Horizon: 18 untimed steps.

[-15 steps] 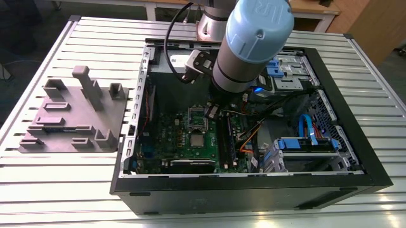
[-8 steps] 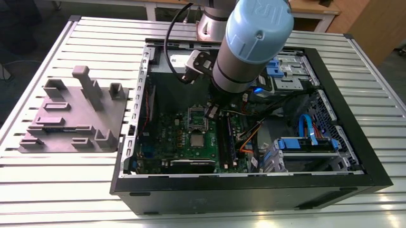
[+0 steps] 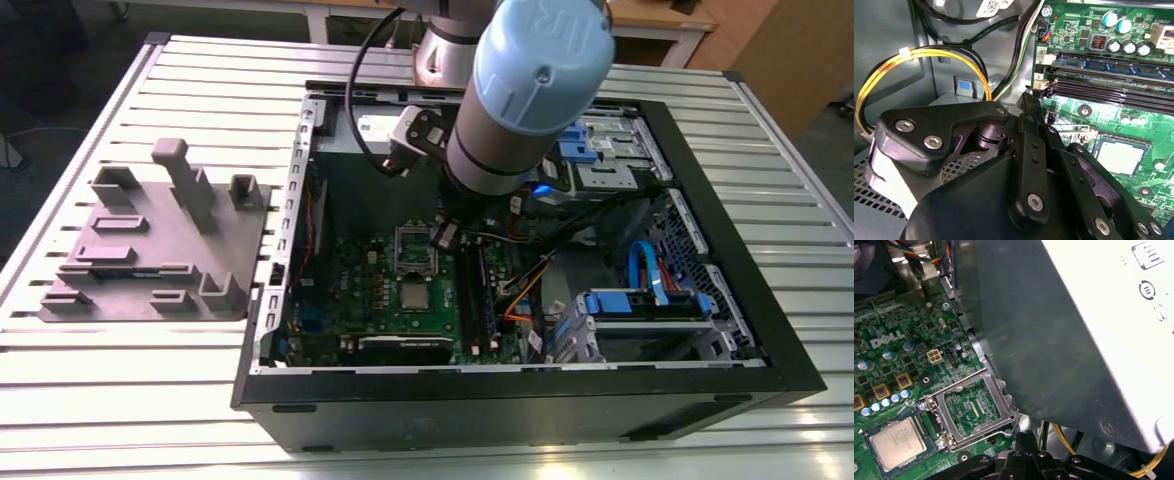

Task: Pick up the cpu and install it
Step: 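Close the cpu cover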

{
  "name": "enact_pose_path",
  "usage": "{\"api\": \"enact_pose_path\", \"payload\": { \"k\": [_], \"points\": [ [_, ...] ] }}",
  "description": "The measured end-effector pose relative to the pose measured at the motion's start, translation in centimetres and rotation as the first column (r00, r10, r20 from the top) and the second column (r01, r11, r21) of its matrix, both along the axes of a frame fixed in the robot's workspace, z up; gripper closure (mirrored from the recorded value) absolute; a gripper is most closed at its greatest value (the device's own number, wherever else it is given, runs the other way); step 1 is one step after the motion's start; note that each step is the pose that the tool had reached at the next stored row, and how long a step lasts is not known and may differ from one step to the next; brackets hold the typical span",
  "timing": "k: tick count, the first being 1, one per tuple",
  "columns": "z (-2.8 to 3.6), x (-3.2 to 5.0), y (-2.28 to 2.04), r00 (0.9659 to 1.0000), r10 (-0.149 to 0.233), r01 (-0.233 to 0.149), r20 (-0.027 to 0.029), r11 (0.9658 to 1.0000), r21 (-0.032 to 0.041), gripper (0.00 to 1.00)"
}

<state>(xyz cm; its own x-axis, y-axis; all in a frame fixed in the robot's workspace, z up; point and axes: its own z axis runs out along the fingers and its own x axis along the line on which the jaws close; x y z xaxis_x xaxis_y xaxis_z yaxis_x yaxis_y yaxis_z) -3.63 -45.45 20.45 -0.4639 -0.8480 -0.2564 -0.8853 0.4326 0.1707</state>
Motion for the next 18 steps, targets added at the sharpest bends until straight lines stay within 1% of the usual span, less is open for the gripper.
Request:
{"api": "enact_pose_path", "payload": {
  "k": [3, 6, 18],
  "points": [
    [-0.18, 0.0, 0.24, 1.0, 0.0, 0.0, -0.0001, 1.0, 0.0008, 0.9],
    [-0.38, 0.01, 0.46, 1.0, 0.0, 0.0, 0.0001, 1.0, 0.0031, 0.9],
    [-0.6, -0.23, 0.48, 1.0, 0.0, 0.0, -0.0002, 1.0, 0.0032, 0.9]
  ]
}}
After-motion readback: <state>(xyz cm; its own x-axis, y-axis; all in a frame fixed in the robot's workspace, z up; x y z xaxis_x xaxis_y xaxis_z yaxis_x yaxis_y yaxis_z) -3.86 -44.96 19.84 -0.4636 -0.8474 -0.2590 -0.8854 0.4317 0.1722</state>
